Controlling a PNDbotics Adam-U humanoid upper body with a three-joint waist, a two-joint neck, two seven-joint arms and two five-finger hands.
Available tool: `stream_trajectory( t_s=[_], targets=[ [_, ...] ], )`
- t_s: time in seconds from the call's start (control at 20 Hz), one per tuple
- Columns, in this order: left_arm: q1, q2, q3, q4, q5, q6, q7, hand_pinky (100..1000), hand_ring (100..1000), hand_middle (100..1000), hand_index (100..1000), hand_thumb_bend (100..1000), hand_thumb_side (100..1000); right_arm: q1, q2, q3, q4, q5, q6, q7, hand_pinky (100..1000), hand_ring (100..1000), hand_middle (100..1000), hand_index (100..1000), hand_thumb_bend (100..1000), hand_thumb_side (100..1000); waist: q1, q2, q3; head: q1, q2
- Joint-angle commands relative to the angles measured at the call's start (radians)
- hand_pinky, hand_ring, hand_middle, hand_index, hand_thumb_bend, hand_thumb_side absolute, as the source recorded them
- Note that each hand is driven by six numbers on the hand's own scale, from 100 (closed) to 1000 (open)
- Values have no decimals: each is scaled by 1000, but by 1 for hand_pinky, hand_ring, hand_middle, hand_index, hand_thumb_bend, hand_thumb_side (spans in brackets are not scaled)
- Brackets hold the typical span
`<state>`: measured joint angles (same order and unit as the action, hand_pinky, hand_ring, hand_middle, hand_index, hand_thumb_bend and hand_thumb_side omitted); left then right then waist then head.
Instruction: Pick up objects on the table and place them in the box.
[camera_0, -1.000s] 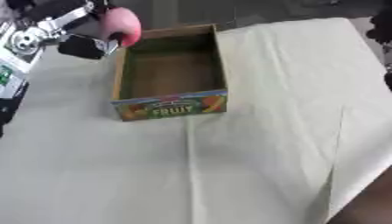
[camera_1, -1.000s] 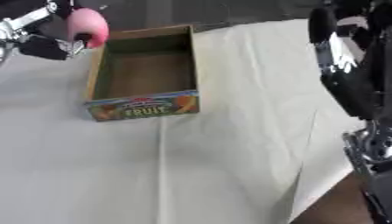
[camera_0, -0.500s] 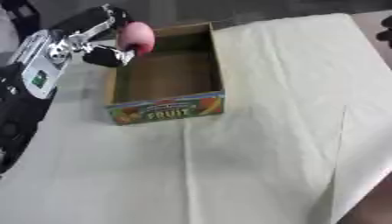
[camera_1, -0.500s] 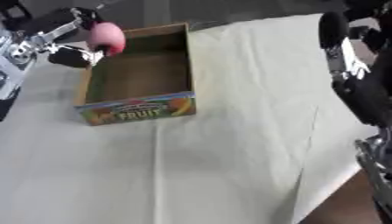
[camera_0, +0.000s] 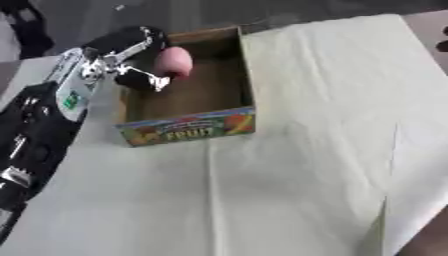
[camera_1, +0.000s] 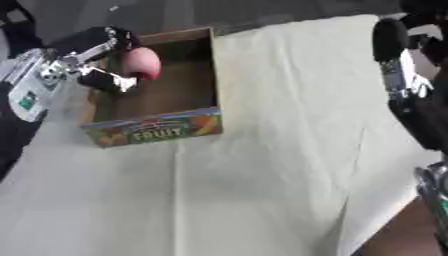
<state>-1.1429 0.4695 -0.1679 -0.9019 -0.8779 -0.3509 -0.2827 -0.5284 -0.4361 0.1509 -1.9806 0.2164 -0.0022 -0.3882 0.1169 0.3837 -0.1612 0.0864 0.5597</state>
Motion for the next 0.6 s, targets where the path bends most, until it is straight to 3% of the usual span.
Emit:
stream_trajectory(
  t_s=[0.05,0.4,0.6],
  targets=[
    [-27,8,13,10,-58,-12,9,793,823,762,619,168,366,-17,-22,0,-19,-7,-2,3,571,828,512,785,452,740,-2,-17,-3,6,-12],
    [-22,-5,25,53,-110,-45,-16,807,841,777,671,195,379,-18,-23,-1,-19,-8,-3,2,572,828,512,784,452,740,-1,-12,-6,8,-7],
    [-21,-9,28,63,-125,-63,-42,812,850,788,772,237,415,-20,-24,1,-19,-8,-3,3,572,828,512,784,452,740,-2,-11,-7,9,-8]
  ],
)
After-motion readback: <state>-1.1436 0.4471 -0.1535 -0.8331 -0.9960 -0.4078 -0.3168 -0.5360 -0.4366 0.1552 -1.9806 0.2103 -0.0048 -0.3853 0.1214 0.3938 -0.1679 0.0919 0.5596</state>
